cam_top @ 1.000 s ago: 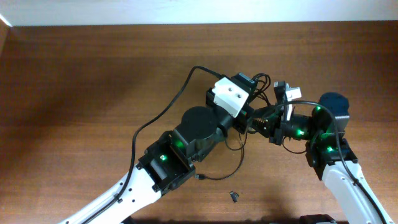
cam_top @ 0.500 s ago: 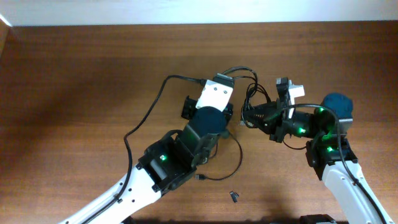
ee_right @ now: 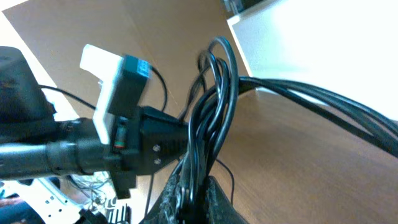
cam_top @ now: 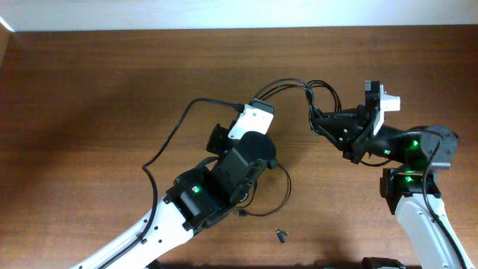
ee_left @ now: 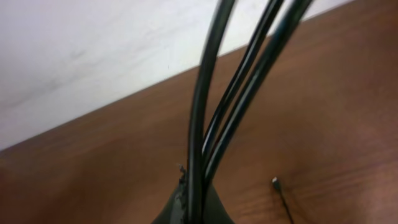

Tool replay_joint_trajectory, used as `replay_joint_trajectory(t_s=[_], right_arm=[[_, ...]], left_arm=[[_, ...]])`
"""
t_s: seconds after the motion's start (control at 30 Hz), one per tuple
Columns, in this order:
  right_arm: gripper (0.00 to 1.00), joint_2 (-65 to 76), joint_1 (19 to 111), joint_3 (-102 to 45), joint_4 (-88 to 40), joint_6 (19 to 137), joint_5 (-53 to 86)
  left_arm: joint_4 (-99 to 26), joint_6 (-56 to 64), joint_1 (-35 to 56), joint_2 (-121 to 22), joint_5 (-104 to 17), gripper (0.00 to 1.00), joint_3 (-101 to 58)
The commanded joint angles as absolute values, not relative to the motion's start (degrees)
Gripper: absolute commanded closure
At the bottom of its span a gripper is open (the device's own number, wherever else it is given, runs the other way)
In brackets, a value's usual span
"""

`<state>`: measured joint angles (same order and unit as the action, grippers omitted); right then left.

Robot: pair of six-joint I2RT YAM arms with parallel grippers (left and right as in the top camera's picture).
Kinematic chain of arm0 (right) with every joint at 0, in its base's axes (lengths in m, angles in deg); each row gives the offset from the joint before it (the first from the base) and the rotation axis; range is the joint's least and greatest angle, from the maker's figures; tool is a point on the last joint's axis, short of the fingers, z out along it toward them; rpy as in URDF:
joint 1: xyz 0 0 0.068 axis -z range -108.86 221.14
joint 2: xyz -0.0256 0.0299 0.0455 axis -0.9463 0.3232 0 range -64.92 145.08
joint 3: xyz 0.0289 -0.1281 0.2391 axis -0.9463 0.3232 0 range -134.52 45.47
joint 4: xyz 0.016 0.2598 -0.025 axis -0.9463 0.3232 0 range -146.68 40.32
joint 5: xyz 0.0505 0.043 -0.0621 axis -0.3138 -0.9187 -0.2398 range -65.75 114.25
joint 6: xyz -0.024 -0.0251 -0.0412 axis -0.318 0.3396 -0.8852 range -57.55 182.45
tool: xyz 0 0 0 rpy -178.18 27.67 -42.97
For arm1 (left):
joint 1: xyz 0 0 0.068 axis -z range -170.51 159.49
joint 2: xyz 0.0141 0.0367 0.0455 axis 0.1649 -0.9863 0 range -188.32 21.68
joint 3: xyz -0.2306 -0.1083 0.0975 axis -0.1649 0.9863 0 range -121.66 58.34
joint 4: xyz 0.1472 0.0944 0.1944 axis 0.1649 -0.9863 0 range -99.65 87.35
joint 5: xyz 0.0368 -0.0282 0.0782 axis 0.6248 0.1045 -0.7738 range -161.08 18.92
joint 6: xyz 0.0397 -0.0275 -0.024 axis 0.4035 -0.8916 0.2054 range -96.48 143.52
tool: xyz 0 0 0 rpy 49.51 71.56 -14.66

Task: Untangle cables

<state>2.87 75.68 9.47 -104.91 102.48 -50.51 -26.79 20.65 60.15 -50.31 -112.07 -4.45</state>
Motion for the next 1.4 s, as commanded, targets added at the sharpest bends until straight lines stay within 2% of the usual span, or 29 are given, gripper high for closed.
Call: replay_joint_trajectory(t_s=[0.0,0.3,0.57,0.87,1.37], right_arm=[[0.89,2.58,76.05,8.81,-107.34,103.92,-49.77],[0.87,2.58,76.05,8.81,-108.56,107.70,-47.10],[0.86,2.58,76.05,8.81,-113.08,109.93,-47.13],[0.87,2.58,76.05,8.81,-113.04,109.89,-48.61],[0.87,2.74,76.05,8.81,-104.82,109.87,-48.61]], left_arm=[[-30.39,20.43,59.97,-49.98,-111.83,1.00,-4.60],[-33.61,20.47,59.97,-50.92,-88.83,1.00,-4.56],[-34.13,20.47,59.97,-60.65,-87.72,1.00,-4.53],[-26.50,20.47,59.97,-59.29,-89.27,1.00,-4.56],[-17.21,20.49,59.97,-34.79,-111.98,1.00,-4.56]])
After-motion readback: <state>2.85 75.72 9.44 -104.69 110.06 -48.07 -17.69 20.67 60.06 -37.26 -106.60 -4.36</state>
